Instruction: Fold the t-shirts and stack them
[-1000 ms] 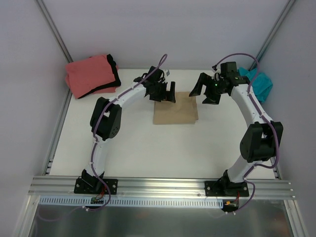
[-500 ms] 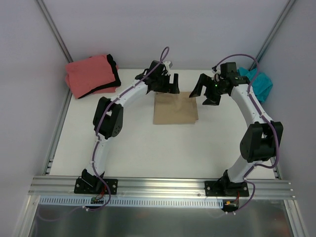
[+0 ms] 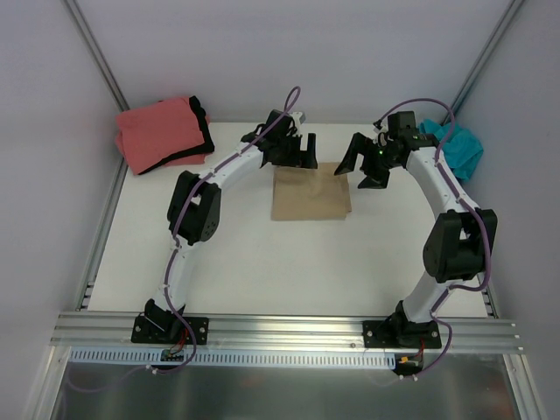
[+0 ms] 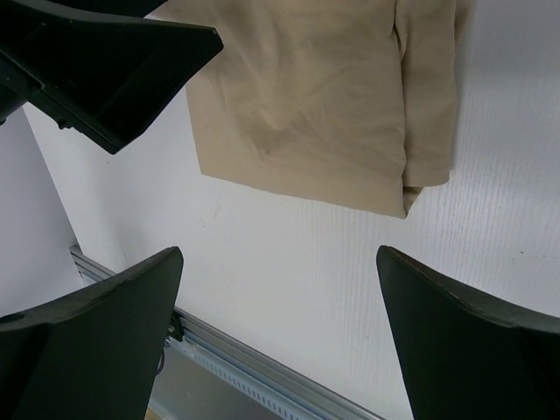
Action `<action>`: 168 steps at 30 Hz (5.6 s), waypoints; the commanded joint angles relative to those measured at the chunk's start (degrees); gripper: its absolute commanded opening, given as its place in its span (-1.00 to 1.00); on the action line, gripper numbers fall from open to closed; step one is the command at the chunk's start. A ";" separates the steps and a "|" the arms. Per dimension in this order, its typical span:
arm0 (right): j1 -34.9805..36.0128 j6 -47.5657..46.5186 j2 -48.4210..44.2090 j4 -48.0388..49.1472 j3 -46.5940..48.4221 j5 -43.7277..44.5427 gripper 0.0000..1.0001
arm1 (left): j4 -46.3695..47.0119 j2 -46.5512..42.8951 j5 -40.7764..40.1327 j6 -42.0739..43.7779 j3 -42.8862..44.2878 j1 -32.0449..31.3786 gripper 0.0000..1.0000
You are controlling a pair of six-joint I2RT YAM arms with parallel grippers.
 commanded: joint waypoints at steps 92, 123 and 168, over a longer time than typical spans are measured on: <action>4.95 0.51 8.84 0.93 2.51 5.46 0.99 | -2.57 -37.72 9.25 0.00 -25.42 10.15 0.97; 21.47 -15.48 12.68 -12.86 2.23 26.10 0.99 | 7.19 -45.19 17.07 -8.88 -40.80 10.33 0.98; 28.33 -20.49 23.50 -3.03 3.47 40.78 0.34 | 5.87 -42.03 18.57 -6.86 -39.48 12.26 0.98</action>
